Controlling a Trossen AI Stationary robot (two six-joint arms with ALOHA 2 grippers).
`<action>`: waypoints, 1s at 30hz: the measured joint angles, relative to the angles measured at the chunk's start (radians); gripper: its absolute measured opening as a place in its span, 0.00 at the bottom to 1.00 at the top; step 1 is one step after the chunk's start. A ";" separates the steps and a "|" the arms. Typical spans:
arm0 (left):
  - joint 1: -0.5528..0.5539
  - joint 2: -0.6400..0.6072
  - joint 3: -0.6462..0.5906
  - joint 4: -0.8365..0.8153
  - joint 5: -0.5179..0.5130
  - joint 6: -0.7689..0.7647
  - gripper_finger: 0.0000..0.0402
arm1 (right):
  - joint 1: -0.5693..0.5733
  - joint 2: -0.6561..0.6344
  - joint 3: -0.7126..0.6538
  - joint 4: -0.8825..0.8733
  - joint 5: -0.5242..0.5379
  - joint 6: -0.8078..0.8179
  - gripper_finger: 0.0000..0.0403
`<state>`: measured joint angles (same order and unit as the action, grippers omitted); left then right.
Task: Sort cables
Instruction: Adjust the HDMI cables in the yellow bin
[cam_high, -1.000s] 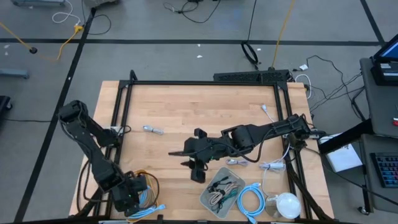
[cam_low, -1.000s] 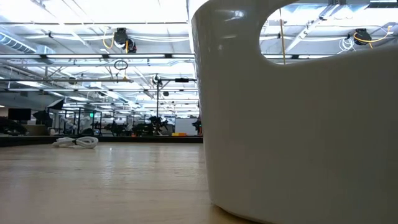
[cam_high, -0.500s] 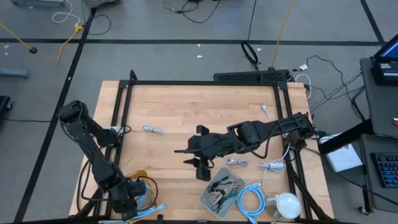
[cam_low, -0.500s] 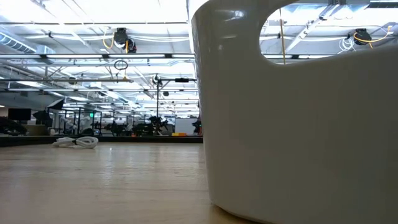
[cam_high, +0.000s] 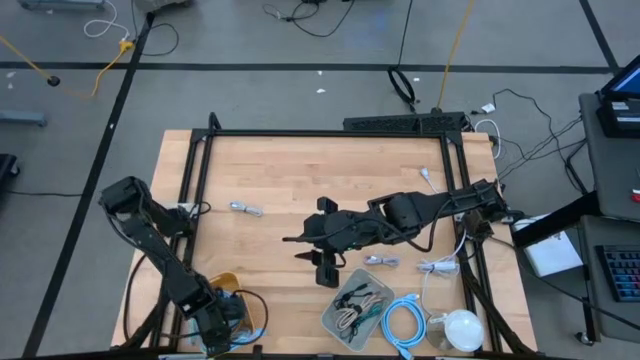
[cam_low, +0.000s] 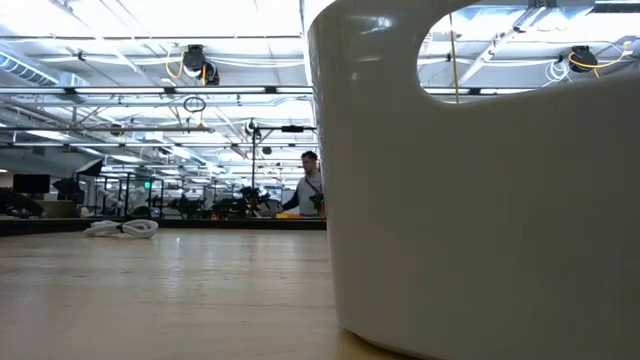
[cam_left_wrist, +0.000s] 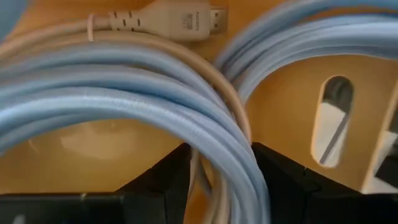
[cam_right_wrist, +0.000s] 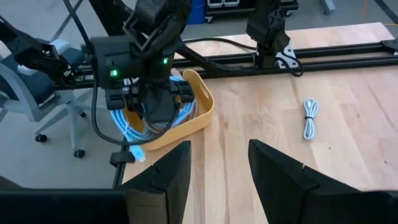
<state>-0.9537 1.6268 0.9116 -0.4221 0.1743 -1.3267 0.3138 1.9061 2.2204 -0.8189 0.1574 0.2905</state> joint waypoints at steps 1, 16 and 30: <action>0.001 0.008 0.000 0.003 0.007 0.009 0.42 | 0.000 -0.001 0.000 0.001 0.000 0.000 0.38; 0.005 0.022 -0.001 -0.003 0.045 0.036 0.10 | 0.000 -0.001 0.000 0.002 -0.001 -0.019 0.38; 0.062 -0.119 0.010 0.008 -0.050 0.037 0.10 | 0.000 -0.001 0.000 0.003 -0.001 -0.023 0.38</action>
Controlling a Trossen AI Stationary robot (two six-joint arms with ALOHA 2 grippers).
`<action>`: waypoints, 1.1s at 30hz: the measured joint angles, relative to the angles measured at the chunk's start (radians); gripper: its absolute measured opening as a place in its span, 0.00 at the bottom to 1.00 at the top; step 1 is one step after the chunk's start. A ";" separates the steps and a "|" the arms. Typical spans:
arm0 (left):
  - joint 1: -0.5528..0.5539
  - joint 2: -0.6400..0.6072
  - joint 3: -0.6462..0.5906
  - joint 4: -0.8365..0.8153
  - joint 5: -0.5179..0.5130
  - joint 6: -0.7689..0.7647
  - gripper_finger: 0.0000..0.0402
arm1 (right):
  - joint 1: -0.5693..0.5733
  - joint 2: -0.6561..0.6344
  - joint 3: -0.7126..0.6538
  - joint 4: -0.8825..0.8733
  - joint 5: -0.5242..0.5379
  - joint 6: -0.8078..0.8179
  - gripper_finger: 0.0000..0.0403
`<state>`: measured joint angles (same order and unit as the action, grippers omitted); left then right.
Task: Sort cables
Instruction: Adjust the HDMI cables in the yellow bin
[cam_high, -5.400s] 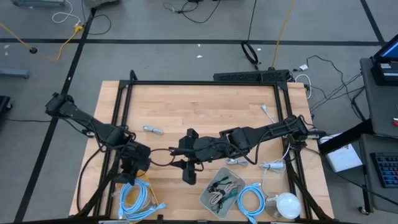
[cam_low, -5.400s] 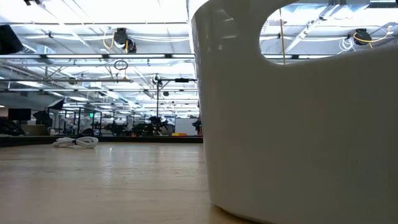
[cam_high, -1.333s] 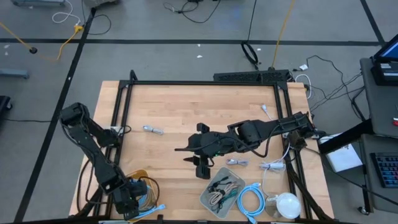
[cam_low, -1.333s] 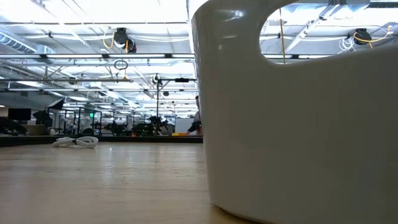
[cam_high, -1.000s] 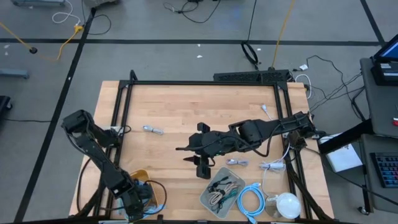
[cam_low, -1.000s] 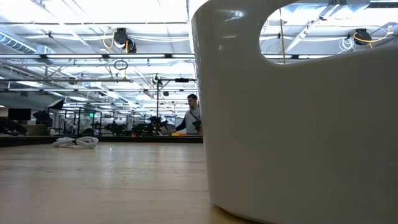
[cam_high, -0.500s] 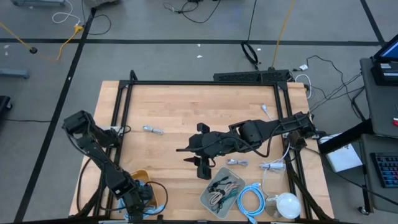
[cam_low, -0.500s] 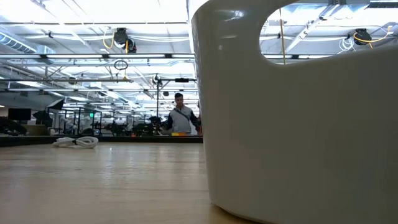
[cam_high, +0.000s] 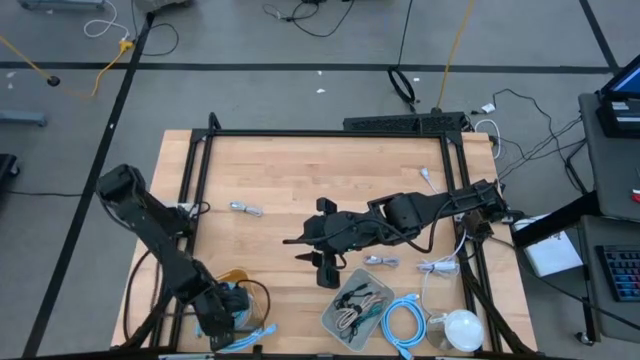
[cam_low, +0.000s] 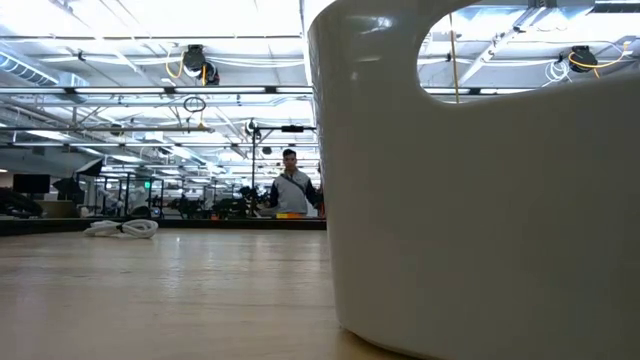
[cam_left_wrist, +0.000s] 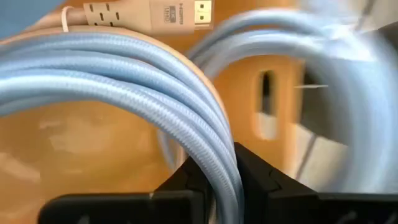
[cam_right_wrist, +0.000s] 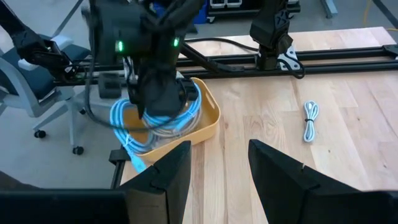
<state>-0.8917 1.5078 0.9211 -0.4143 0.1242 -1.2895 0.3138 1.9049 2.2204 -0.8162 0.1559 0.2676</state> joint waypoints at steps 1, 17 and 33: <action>0.005 -0.022 0.001 0.002 -0.010 -0.003 0.10 | 0.000 0.000 0.000 0.000 0.000 0.000 0.38; 0.044 -0.192 0.003 0.255 0.046 0.057 0.10 | 0.000 0.000 -0.001 0.001 0.000 0.000 0.38; 0.032 -0.192 -0.390 0.915 0.011 -0.090 0.10 | 0.021 -0.008 -0.001 0.003 -0.001 0.000 0.38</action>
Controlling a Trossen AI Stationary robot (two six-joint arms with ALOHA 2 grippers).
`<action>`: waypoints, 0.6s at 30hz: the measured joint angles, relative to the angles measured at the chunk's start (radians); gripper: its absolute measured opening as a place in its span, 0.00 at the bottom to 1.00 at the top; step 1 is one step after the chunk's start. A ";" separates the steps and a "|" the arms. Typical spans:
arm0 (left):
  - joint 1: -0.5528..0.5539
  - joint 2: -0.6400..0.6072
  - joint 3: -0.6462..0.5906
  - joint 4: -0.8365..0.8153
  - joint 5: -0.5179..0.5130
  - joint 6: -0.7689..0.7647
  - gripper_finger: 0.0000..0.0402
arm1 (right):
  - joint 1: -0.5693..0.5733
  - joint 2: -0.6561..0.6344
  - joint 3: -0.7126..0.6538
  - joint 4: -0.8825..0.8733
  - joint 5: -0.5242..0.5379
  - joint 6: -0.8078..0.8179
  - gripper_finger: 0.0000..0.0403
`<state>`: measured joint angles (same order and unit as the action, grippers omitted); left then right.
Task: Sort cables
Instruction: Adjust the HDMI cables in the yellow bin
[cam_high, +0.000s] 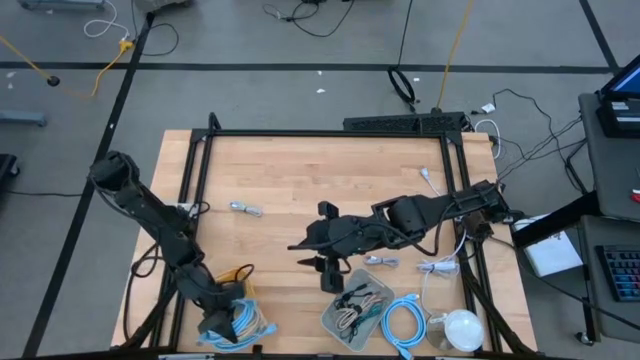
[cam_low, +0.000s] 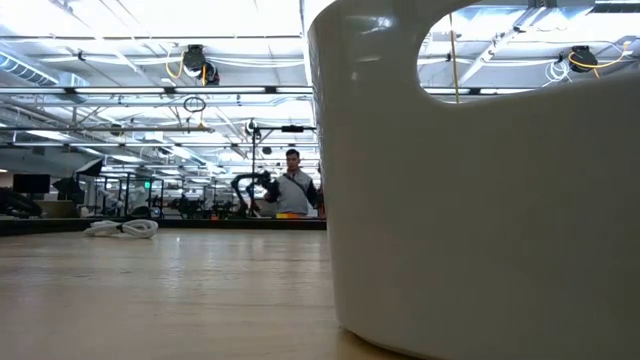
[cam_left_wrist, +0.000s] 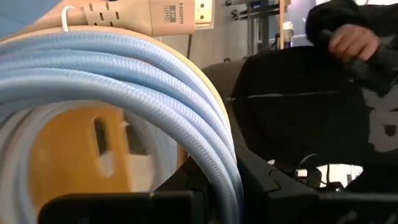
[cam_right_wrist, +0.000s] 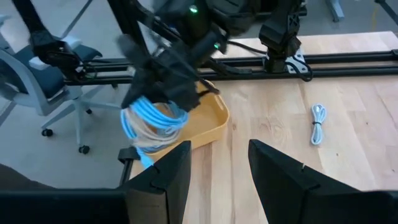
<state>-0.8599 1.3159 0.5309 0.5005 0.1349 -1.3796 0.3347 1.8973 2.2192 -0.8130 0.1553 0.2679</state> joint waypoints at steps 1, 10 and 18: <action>-0.001 0.000 -0.019 0.031 0.001 -0.006 0.10 | 0.002 -0.001 0.000 0.000 0.000 0.001 0.38; 0.009 -0.002 -0.069 0.156 -0.010 0.024 0.10 | 0.001 -0.015 0.000 -0.001 0.003 0.015 0.38; -0.005 -0.002 -0.070 0.082 0.053 0.010 0.10 | 0.000 -0.027 0.000 -0.002 0.004 0.017 0.38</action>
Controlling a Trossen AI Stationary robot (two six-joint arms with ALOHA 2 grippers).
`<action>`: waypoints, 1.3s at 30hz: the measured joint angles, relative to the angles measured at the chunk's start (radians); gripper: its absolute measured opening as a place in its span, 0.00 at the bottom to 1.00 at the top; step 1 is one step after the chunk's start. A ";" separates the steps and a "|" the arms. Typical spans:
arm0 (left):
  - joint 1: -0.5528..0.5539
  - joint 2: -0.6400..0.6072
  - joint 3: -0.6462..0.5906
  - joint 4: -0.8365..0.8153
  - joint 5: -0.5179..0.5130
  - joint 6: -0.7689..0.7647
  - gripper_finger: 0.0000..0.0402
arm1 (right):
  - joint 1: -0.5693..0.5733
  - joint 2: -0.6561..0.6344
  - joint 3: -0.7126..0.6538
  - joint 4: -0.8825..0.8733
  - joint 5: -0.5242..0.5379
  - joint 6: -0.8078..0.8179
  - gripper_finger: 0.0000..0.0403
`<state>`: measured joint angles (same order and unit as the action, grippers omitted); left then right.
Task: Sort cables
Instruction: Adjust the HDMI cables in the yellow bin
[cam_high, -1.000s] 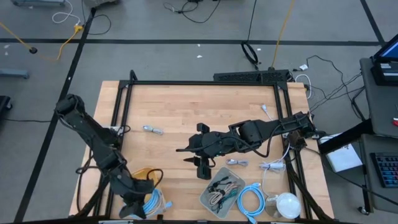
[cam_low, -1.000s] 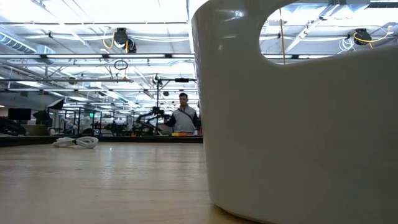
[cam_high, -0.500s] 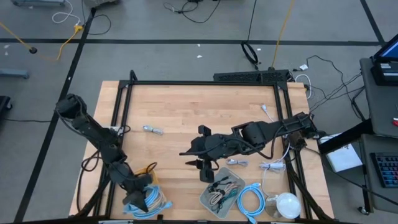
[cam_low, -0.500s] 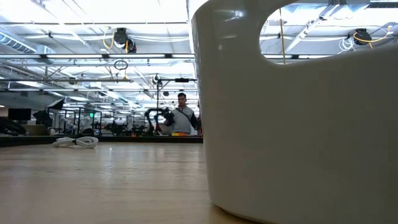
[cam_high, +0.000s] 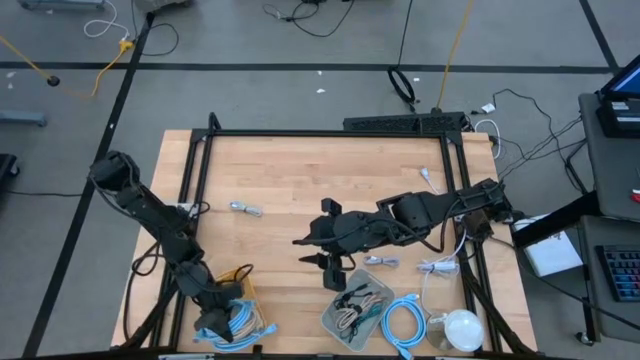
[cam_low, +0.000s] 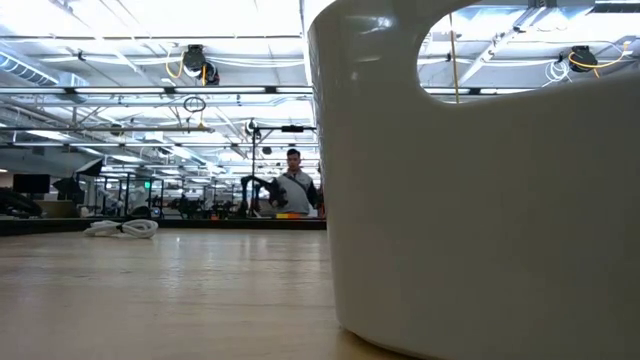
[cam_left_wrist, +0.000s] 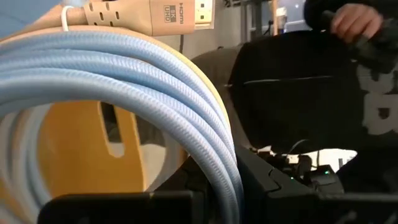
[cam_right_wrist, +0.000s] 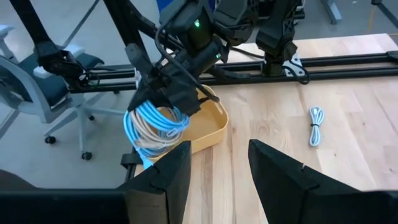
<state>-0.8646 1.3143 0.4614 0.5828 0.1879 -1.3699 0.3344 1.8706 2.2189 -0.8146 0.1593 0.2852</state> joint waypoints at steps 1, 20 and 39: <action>0.000 0.000 0.000 -0.007 0.002 -0.001 0.10 | 0.000 0.000 0.000 0.002 0.000 0.000 0.38; 0.001 0.000 0.000 -0.005 -0.003 -0.022 0.10 | 0.000 -0.004 0.000 0.002 0.001 -0.010 0.38; 0.001 0.000 0.000 -0.034 -0.022 -0.050 0.19 | -0.001 -0.003 0.001 0.039 0.001 -0.010 0.38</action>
<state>-0.8635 1.3144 0.4614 0.5488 0.1661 -1.4195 0.3336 1.8671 2.2196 -0.7757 0.1604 0.2752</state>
